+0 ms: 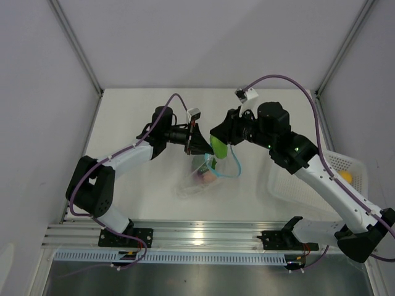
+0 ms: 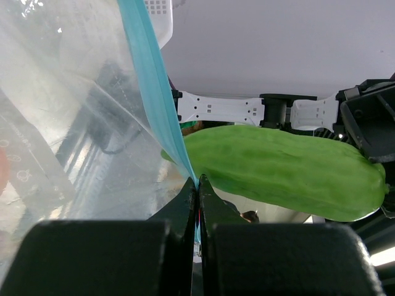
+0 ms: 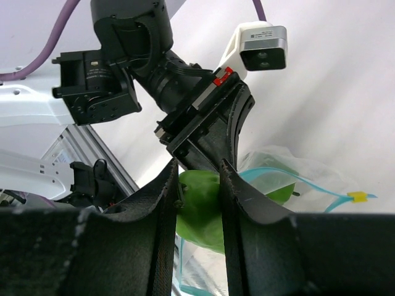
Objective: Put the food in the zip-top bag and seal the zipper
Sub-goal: Place the fake vegetable in the zipper food storage bag.
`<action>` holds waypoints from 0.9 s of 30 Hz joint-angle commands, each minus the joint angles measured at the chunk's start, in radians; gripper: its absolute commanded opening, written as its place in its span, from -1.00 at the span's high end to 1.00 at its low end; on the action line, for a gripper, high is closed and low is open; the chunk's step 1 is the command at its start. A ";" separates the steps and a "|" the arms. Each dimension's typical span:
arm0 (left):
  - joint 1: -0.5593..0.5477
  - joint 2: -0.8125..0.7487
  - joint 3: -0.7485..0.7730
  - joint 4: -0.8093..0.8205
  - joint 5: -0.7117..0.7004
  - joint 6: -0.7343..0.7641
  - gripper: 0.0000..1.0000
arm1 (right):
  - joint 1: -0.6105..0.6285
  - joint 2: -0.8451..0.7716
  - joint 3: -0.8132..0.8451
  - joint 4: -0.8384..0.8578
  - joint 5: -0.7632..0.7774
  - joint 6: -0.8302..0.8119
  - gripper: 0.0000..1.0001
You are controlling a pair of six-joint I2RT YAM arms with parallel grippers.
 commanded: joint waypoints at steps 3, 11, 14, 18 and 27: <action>-0.004 -0.004 0.002 0.070 0.028 -0.023 0.99 | 0.017 -0.038 0.014 -0.015 0.033 0.002 1.00; -0.004 -0.009 -0.038 0.288 0.039 -0.181 0.99 | 0.019 -0.051 -0.074 -0.042 0.065 0.026 0.97; -0.004 -0.008 -0.049 0.377 0.039 -0.227 0.99 | 0.017 -0.045 -0.077 -0.062 0.080 0.043 0.61; -0.004 0.009 -0.070 0.531 0.031 -0.343 0.99 | 0.019 -0.043 -0.068 -0.076 0.120 0.075 -0.14; -0.004 0.068 -0.136 0.843 -0.004 -0.534 0.99 | 0.016 -0.025 0.015 -0.160 0.221 0.084 -0.99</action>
